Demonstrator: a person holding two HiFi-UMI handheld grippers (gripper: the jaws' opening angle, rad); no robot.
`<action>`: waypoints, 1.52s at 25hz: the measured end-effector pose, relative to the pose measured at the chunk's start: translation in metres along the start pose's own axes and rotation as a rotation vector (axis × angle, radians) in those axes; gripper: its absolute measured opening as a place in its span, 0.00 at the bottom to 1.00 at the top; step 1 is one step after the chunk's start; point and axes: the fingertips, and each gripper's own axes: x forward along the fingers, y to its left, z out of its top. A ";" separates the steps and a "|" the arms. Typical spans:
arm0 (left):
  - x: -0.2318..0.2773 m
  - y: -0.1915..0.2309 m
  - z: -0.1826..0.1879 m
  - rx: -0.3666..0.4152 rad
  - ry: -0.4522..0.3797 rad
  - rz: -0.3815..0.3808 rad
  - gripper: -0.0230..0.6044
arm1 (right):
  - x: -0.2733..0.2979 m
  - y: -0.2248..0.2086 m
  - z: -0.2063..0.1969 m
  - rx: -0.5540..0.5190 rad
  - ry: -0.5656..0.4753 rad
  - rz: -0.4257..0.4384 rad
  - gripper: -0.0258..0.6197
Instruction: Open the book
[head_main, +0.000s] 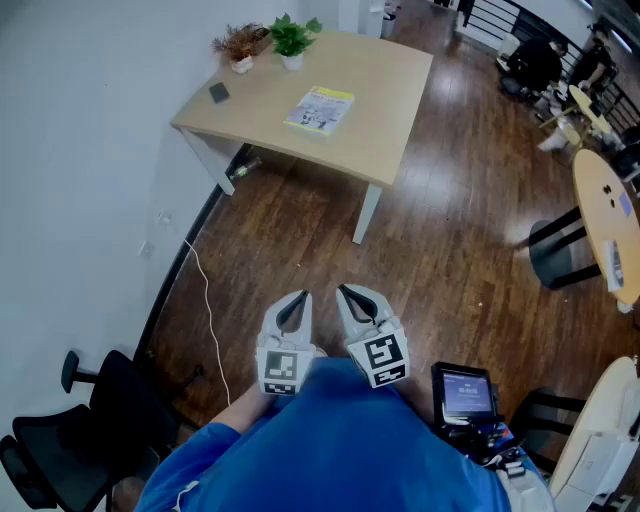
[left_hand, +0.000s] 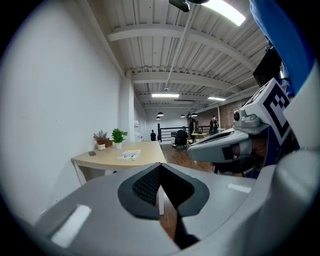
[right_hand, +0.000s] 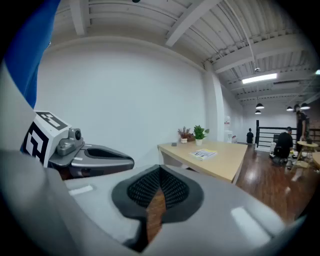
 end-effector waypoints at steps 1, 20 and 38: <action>-0.001 0.003 0.000 0.002 -0.002 -0.005 0.05 | 0.002 0.001 0.002 0.001 -0.004 -0.006 0.04; 0.110 0.049 0.025 0.006 0.008 -0.001 0.05 | 0.085 -0.078 0.029 0.007 -0.028 0.008 0.04; 0.238 0.090 0.032 -0.016 0.095 0.080 0.05 | 0.180 -0.174 0.039 0.031 -0.011 0.115 0.04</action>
